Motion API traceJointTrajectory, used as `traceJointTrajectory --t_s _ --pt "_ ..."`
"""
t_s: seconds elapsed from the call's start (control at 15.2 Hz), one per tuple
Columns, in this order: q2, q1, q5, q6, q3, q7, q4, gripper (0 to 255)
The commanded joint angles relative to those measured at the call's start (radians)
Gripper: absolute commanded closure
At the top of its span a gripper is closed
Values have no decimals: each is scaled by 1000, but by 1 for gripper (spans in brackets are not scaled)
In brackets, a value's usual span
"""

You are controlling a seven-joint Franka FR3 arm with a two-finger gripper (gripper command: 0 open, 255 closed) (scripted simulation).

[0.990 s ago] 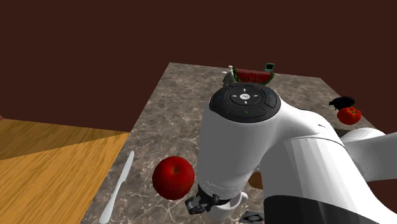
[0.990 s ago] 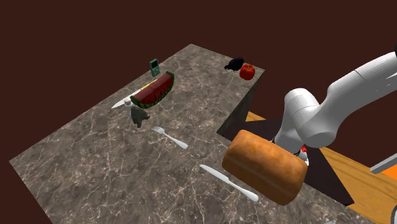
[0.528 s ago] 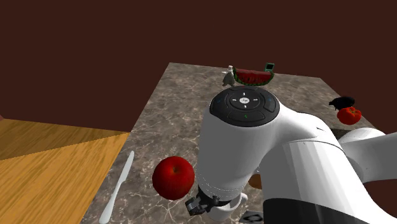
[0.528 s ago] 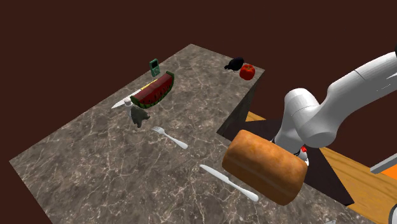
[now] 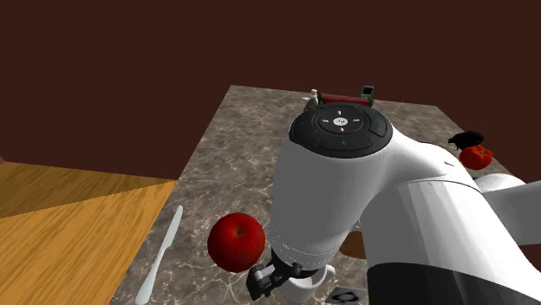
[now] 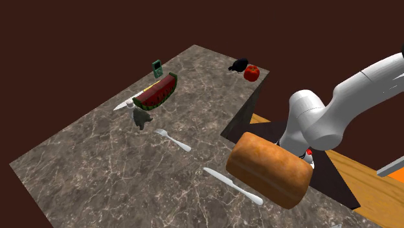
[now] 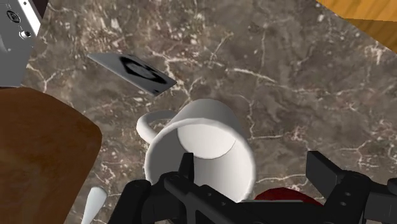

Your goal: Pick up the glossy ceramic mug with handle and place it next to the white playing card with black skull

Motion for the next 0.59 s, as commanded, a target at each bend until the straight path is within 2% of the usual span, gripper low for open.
traceJointTrajectory --t_s 0.0,0.07,0.53 --pt "-4 5 -19 -59 -35 5 48 0" --pt "-5 8 -27 -84 -50 8 69 0" --pt "-5 8 -27 -84 -50 8 69 0"
